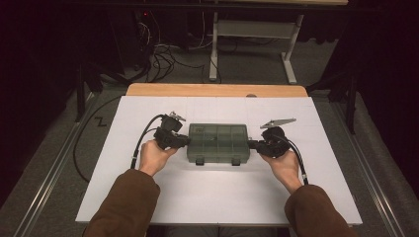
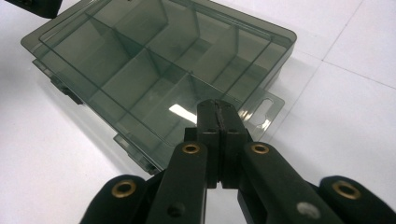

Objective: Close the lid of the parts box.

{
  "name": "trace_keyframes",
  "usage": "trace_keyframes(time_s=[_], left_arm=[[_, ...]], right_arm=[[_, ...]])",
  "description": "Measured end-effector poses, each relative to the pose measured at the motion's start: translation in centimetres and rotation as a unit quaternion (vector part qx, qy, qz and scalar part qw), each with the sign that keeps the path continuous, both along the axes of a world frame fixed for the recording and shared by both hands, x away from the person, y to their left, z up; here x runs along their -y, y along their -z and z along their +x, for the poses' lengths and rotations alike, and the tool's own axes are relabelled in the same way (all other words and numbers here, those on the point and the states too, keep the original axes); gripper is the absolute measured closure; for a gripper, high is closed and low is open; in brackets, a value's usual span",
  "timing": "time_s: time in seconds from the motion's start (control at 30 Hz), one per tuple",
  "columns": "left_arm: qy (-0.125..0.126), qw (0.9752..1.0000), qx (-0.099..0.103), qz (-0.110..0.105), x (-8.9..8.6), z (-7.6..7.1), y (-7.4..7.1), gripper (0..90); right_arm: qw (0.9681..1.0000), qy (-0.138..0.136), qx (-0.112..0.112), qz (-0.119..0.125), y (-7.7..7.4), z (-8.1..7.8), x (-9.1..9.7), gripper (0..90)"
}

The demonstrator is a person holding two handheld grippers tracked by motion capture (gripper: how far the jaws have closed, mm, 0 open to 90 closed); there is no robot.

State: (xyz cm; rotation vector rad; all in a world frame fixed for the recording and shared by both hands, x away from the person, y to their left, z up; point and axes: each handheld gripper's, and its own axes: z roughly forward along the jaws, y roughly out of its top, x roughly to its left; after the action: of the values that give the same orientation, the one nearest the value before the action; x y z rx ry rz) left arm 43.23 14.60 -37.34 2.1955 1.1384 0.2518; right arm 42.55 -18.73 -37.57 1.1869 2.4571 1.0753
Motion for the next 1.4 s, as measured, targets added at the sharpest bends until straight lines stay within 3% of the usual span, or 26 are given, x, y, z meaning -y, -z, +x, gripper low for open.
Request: trace_keyframes(time_s=[0.3,0.87,1.03,1.4], left_arm=[[0.003,1.0000,-0.001,-0.006,-0.07,-0.14,0.21,75.6],[0.006,0.9999,0.005,0.008,0.13,-0.40,0.32,74.9],[0.007,0.9999,0.005,0.013,0.18,-0.55,0.57,73.7],[0.001,0.9999,0.011,0.007,0.03,-0.75,0.17,59.6]], right_arm=[[0.9999,-0.010,-0.005,-0.003,0.26,0.05,-0.76,90.0],[0.9999,-0.010,-0.004,0.000,0.39,0.19,-0.79,90.0],[0.9999,-0.011,-0.010,-0.009,0.74,0.28,-0.98,90.0],[0.9999,-0.007,-0.006,-0.005,0.45,0.15,-0.74,86.7]])
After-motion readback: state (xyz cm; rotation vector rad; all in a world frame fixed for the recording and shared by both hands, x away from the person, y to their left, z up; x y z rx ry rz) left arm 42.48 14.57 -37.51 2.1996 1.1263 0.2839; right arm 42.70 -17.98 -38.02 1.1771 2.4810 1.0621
